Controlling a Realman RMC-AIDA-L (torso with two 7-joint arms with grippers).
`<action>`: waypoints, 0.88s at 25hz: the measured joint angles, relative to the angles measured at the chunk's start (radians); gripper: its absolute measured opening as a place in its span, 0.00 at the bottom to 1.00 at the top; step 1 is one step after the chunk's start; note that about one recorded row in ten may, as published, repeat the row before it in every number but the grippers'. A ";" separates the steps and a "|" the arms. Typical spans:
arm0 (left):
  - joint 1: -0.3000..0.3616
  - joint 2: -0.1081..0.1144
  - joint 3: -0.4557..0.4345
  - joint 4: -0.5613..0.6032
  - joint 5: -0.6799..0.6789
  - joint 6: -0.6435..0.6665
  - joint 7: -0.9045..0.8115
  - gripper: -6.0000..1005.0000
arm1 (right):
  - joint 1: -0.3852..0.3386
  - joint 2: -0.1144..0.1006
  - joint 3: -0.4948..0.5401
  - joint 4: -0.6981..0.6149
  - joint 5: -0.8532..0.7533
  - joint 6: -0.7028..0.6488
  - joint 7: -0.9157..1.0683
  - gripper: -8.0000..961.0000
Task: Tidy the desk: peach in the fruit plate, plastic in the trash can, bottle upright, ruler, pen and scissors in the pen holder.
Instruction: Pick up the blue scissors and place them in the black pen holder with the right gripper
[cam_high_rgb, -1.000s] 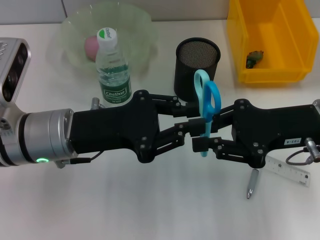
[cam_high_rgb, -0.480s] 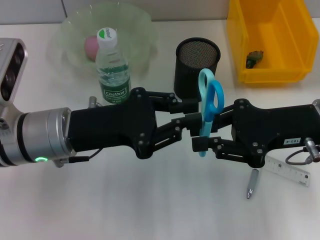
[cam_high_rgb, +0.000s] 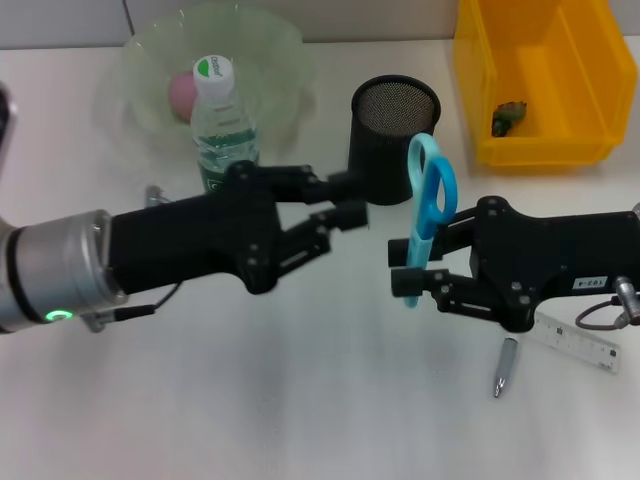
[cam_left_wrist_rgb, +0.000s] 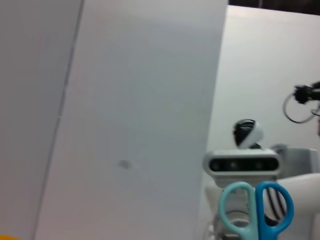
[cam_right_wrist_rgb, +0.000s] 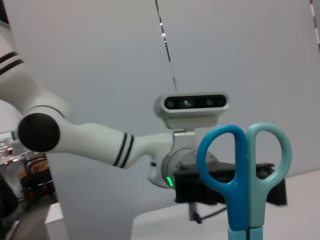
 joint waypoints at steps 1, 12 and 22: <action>0.007 -0.001 -0.011 0.000 0.000 0.000 0.000 0.24 | -0.010 0.000 0.006 0.000 0.002 0.028 -0.002 0.22; 0.031 -0.001 -0.026 0.000 0.001 -0.037 0.041 0.34 | -0.031 0.006 0.037 0.039 0.055 0.140 -0.066 0.23; 0.025 -0.005 -0.024 0.000 0.026 -0.083 0.062 0.63 | -0.037 0.006 0.041 0.065 0.166 0.265 -0.078 0.23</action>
